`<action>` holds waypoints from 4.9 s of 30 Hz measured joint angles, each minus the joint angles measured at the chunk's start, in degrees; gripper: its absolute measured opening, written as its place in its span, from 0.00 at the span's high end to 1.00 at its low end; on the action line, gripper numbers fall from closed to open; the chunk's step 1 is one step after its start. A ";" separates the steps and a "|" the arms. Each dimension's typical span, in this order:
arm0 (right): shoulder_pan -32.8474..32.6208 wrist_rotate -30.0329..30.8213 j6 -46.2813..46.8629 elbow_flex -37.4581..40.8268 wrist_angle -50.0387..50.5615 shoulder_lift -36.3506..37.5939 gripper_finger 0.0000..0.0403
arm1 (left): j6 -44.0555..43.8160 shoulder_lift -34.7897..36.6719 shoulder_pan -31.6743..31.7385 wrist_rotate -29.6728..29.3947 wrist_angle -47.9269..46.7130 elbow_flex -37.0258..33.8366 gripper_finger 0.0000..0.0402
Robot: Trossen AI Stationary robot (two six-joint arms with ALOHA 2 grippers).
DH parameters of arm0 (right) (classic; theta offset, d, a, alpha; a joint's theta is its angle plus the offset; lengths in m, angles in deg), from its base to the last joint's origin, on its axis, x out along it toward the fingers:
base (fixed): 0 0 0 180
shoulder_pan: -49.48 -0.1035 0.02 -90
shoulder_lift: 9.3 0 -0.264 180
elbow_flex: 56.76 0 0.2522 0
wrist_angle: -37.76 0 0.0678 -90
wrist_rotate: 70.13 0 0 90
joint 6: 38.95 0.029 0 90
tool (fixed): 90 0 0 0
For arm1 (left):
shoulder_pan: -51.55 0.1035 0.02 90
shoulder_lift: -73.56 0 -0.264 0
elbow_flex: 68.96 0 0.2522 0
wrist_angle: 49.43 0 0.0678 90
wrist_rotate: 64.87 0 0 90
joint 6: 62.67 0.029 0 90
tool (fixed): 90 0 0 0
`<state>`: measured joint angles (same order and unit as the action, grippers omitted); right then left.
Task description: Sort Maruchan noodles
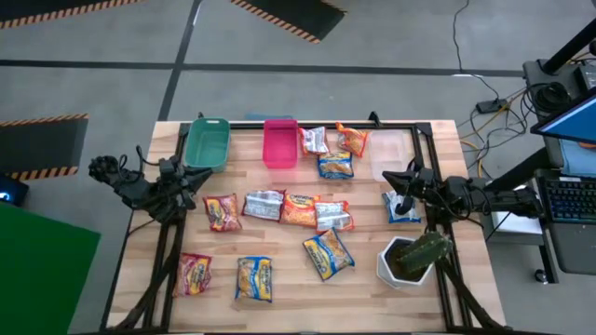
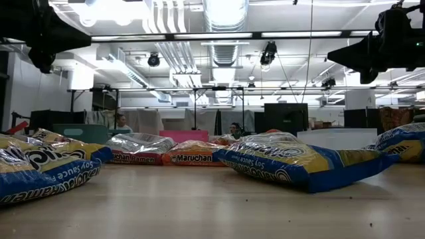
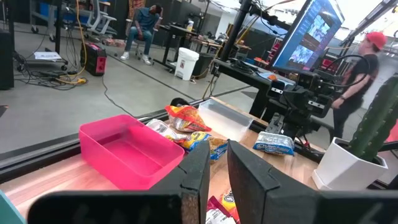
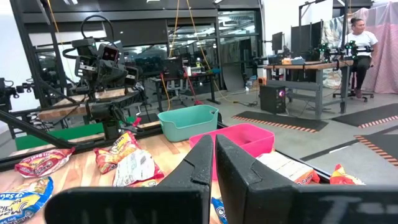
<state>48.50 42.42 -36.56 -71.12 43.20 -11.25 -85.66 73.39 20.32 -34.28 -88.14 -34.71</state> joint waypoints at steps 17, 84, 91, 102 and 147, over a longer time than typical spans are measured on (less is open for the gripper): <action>0.01 0.00 -0.01 0.00 0.01 -0.02 0.98 | -0.01 0.00 0.00 -0.01 0.01 -0.02 0.90; 13.71 16.03 33.84 -79.65 42.61 -58.76 0.98 | 33.97 -20.05 0.73 -0.14 58.51 15.67 0.90; 20.48 3.70 35.34 -79.68 42.48 -62.36 0.98 | 44.64 -35.05 3.97 -3.11 53.61 27.90 0.90; 26.70 -15.95 37.74 -79.67 36.32 -69.33 0.98 | 25.58 -46.38 23.33 14.38 20.17 40.12 0.90; 27.08 -30.94 35.09 -70.66 56.43 -81.27 0.98 | 8.74 -88.97 38.41 63.48 15.61 40.56 0.90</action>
<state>75.57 11.47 -1.48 -141.78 99.63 -92.52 -76.92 -15.57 58.73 29.20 -72.53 5.85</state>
